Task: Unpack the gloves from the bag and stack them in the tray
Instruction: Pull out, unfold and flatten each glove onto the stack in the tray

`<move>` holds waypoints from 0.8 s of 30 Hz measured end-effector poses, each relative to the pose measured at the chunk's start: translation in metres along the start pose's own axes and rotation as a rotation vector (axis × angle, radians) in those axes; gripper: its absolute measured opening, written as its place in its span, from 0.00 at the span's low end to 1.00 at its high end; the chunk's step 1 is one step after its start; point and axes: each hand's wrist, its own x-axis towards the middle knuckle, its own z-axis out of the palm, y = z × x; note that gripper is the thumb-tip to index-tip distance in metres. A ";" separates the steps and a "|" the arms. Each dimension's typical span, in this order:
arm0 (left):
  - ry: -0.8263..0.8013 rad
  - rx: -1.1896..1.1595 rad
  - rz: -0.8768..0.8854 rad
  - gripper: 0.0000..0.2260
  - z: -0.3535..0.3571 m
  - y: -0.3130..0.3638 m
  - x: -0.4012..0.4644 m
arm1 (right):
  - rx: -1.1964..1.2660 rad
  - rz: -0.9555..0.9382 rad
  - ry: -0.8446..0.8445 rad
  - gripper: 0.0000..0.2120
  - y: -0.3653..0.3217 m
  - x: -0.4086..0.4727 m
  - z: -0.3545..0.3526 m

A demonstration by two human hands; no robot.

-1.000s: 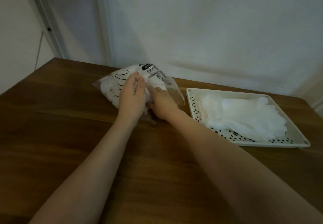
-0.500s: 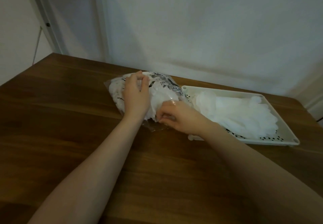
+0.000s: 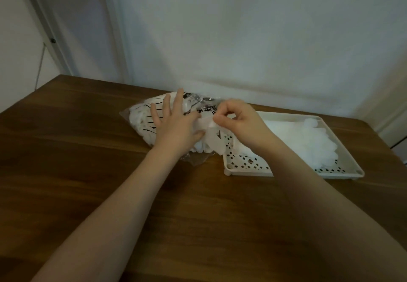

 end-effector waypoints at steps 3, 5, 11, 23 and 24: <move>0.056 0.016 -0.031 0.17 0.001 0.002 0.003 | 0.391 0.036 0.011 0.10 0.002 -0.004 -0.004; 0.061 0.035 -0.045 0.19 0.000 0.002 0.006 | 0.582 0.074 0.090 0.12 0.004 -0.008 -0.006; -0.043 0.064 -0.095 0.31 0.000 -0.002 0.009 | 1.156 0.228 0.356 0.15 0.008 -0.011 -0.023; 0.030 0.074 -0.228 0.16 0.009 0.001 0.012 | -0.650 0.264 -0.078 0.12 0.016 -0.027 -0.027; 0.019 0.073 -0.258 0.17 0.008 0.002 0.013 | -0.684 0.272 -0.068 0.14 0.016 -0.027 -0.028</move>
